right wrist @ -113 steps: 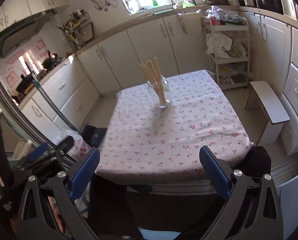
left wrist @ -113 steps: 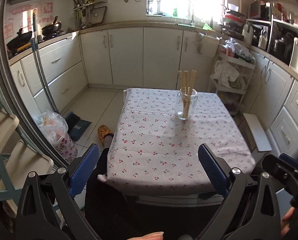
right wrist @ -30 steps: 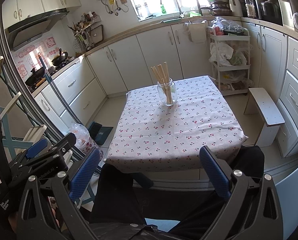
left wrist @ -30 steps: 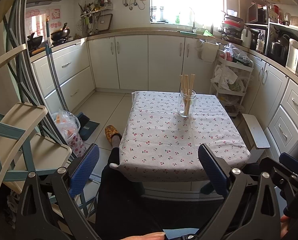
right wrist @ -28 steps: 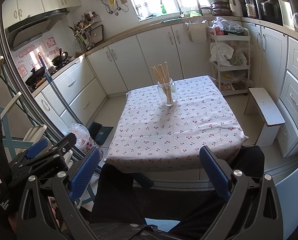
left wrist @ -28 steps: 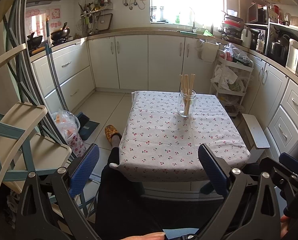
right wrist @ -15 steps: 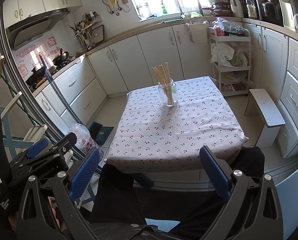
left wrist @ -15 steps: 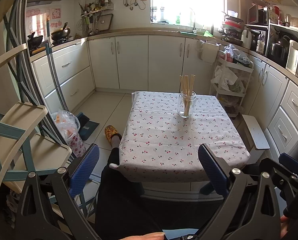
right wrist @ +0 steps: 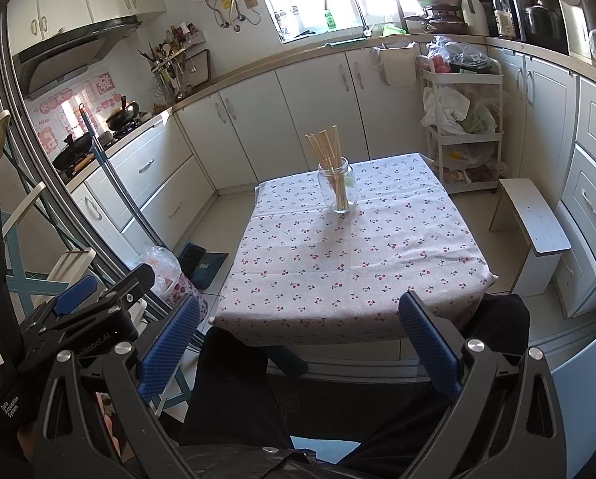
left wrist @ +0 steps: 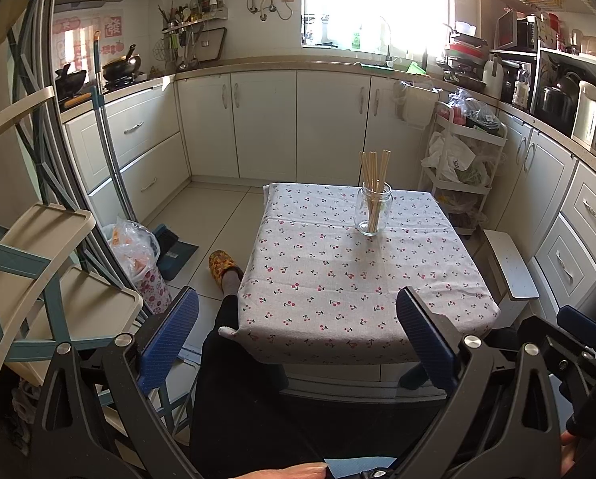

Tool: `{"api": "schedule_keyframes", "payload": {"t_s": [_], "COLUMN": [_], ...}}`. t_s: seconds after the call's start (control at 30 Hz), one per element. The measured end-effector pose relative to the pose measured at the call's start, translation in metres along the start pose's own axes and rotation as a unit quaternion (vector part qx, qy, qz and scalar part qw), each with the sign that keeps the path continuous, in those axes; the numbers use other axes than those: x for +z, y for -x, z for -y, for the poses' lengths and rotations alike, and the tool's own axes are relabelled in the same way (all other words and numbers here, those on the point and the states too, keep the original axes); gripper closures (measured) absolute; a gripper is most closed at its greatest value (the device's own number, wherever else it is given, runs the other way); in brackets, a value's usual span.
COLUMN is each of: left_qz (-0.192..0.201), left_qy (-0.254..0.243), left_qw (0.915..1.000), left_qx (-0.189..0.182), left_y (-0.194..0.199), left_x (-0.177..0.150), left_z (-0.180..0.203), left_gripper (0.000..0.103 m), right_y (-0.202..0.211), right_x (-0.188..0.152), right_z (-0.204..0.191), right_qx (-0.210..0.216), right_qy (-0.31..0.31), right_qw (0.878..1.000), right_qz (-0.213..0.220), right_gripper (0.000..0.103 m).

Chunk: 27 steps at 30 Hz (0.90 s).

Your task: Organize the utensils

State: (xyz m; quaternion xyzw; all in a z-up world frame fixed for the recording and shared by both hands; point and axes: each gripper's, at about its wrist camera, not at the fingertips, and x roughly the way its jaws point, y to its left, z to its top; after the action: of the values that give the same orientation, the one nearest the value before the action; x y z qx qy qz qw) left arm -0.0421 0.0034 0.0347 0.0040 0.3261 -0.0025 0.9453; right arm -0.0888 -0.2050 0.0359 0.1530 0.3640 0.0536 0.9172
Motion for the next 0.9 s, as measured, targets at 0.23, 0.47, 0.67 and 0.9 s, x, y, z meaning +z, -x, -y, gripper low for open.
{"api": "schedule_keyframes", "payload": {"t_s": [0.23,0.47,0.67,0.9], "left_qz": [0.000,0.000,0.000,0.000], "left_qy": [0.000,0.000,0.001,0.000], "left_qw": [1.0000,1.0000,1.0000,1.0000], "left_qx": [0.000,0.000,0.000,0.000], "left_y": [0.0001,-0.0002,0.0001,-0.0001], "left_x": [-0.0003,-0.0002,-0.0008,-0.0009], "left_z": [-0.0007,0.0002,-0.0010,-0.0013], "left_gripper": [0.008,0.008,0.008,0.008], "right_y": [0.0000,-0.0003,-0.0004,-0.0007], "right_x": [0.0002,-0.0003,-0.0004,-0.0011], "right_z": [-0.0019,-0.0024,-0.0024,-0.0046], "right_qx": [0.000,0.000,0.000,0.001], "right_qy": [0.000,0.000,0.000,0.000], "right_qw": [1.000,1.000,1.000,1.000], "right_qz": [-0.001,-0.001,-0.001,-0.001], "right_gripper": [0.007,0.007,0.007,0.007]}}
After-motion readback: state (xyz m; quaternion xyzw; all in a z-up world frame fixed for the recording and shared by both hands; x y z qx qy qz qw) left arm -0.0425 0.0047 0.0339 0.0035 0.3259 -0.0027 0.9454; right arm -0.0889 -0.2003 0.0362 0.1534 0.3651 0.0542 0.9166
